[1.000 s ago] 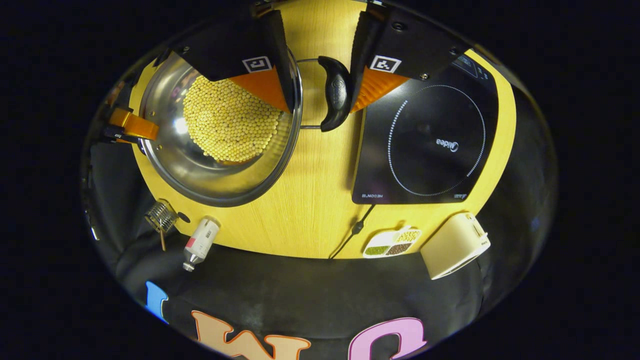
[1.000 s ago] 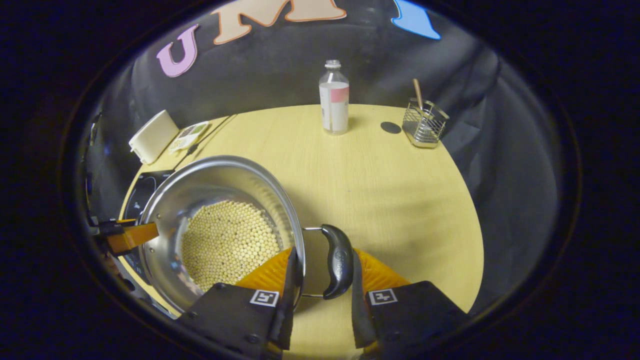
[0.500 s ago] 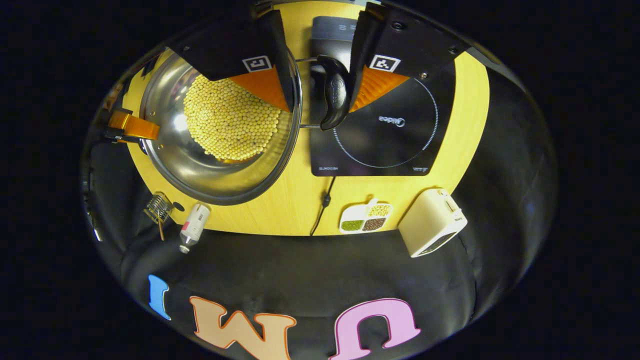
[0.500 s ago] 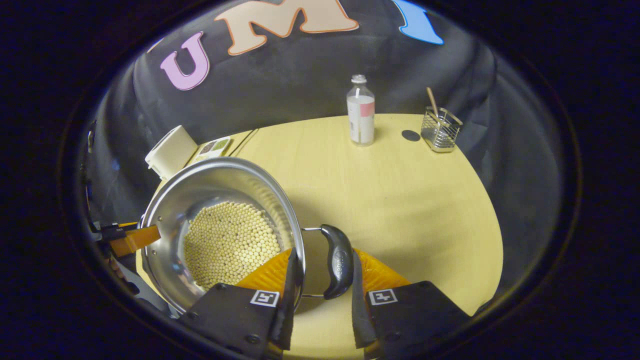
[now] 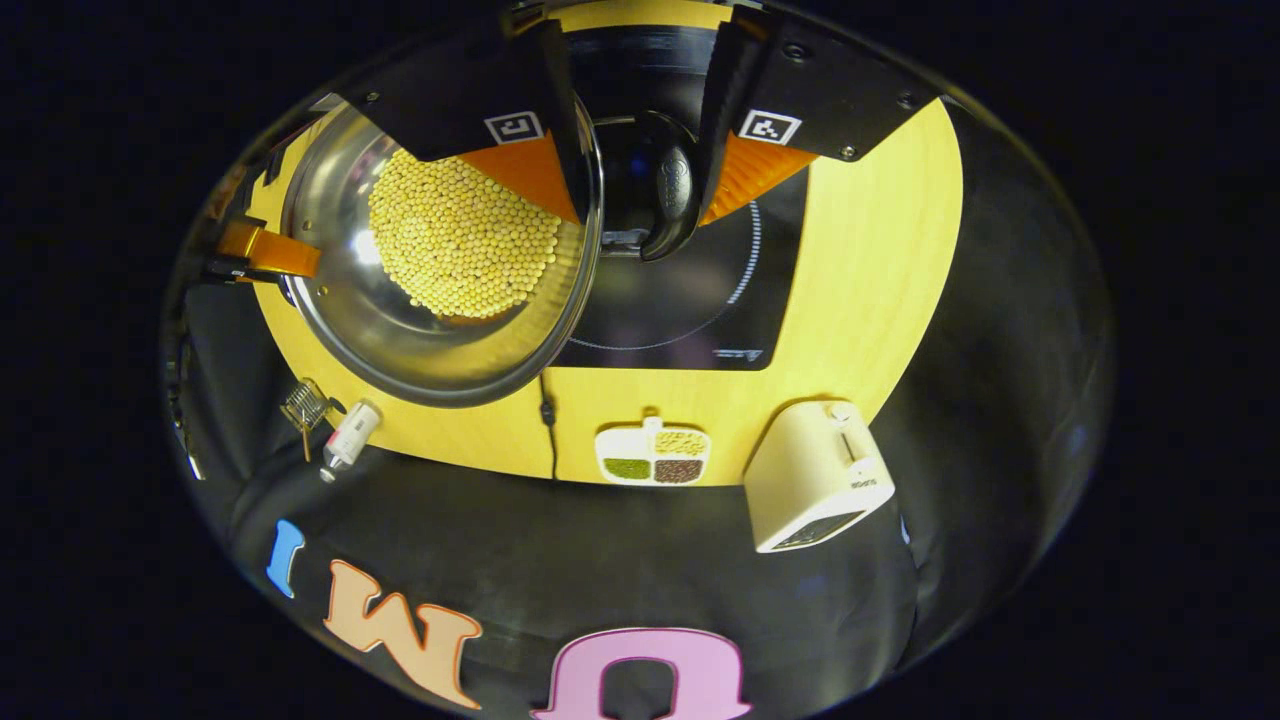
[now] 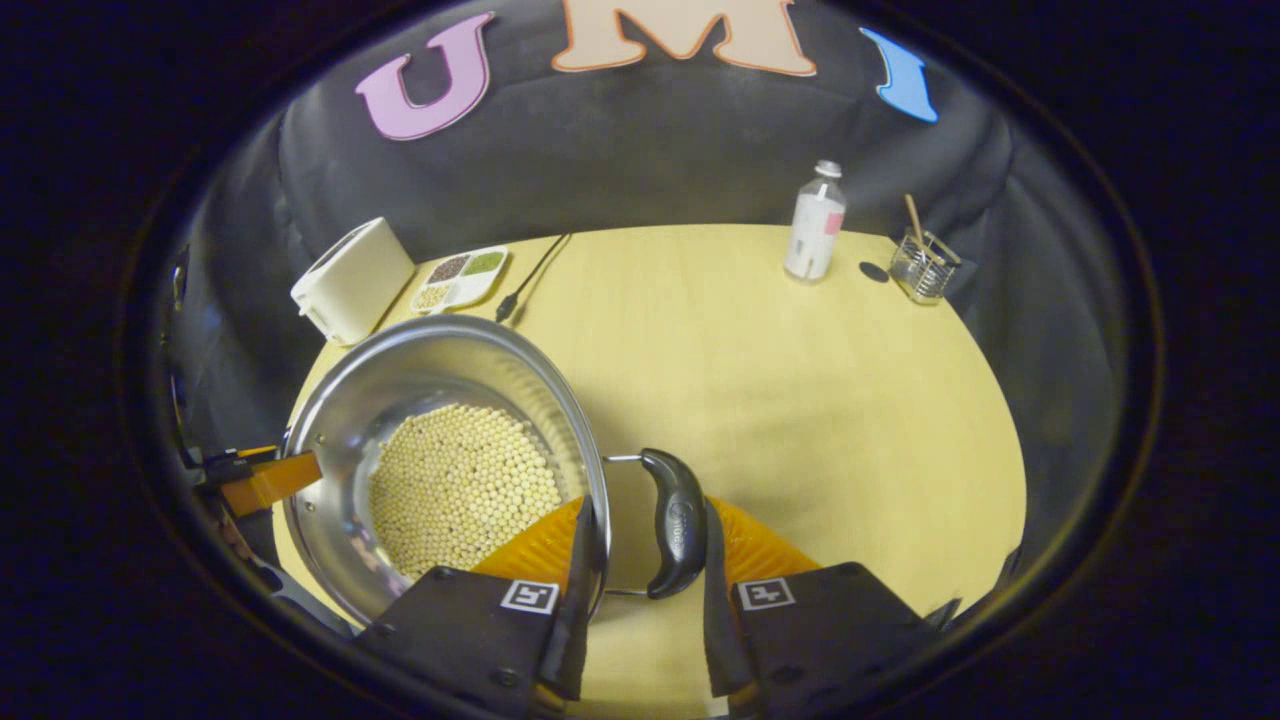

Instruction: First push the handle of the pot to place it horizontally, then grasp the pot with both hands and set it on the induction cooktop.

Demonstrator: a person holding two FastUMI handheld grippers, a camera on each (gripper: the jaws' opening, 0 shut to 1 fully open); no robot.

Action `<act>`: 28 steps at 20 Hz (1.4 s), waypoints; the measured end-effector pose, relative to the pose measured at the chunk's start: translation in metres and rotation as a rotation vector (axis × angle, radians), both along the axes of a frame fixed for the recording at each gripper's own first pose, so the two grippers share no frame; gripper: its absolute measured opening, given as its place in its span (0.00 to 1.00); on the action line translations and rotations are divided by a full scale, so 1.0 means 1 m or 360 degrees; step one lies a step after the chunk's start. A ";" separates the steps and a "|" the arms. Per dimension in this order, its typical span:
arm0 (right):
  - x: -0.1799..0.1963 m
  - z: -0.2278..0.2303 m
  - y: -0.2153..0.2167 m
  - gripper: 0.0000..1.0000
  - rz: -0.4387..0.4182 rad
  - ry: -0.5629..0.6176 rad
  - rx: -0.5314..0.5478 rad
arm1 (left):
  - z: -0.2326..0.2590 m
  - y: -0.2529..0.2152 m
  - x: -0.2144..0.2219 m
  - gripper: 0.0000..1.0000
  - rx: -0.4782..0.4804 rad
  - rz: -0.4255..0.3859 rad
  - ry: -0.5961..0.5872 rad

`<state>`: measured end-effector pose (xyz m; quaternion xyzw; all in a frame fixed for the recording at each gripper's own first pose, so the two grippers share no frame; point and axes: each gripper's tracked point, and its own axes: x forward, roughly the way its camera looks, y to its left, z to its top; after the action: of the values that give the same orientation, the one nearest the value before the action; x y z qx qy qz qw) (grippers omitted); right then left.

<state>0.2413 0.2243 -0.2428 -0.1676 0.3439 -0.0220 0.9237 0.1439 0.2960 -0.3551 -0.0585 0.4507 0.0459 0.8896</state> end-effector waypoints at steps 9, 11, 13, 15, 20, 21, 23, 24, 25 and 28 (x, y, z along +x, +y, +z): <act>-0.001 -0.032 0.079 0.50 -0.0054 0.0012 -0.0052 | 0.001 0.082 0.018 0.57 0.0080 -0.0088 -0.0108; 0.005 -0.034 0.086 0.51 -0.0060 0.0003 -0.0056 | 0.002 0.088 0.022 0.57 0.0114 -0.0111 -0.0119; 0.013 -0.034 0.092 0.51 -0.0062 0.0003 -0.0050 | 0.002 0.093 0.030 0.57 0.0125 -0.0118 -0.0117; 0.018 -0.034 0.094 0.45 -0.0057 0.0004 -0.0044 | -0.002 0.098 0.039 0.57 0.0135 -0.0119 -0.0128; 0.018 -0.028 0.095 0.46 -0.0049 0.0012 -0.0006 | -0.003 0.099 0.036 0.60 0.0151 -0.0115 -0.0109; 0.022 -0.032 0.094 0.47 -0.0049 0.0017 0.0029 | -0.002 0.099 0.037 0.62 0.0156 -0.0110 -0.0103; 0.019 -0.029 0.096 0.51 -0.0044 0.0026 0.0087 | -0.002 0.100 0.033 0.66 0.0193 -0.0099 -0.0070; 0.017 -0.028 0.096 0.53 -0.0042 0.0034 0.0113 | 0.001 0.101 0.033 0.69 0.0222 -0.0095 -0.0076; 0.016 -0.027 0.096 0.53 -0.0044 0.0038 0.0140 | 0.004 0.101 0.033 0.69 0.0250 -0.0100 -0.0082; 0.014 -0.015 0.099 0.60 -0.0033 0.0018 0.0243 | 0.014 0.100 0.031 0.74 0.0327 -0.0123 -0.0100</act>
<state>0.2554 0.3230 -0.2580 -0.0931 0.3515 -0.0042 0.9315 0.1750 0.3959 -0.3415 0.0490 0.4174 0.0556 0.9057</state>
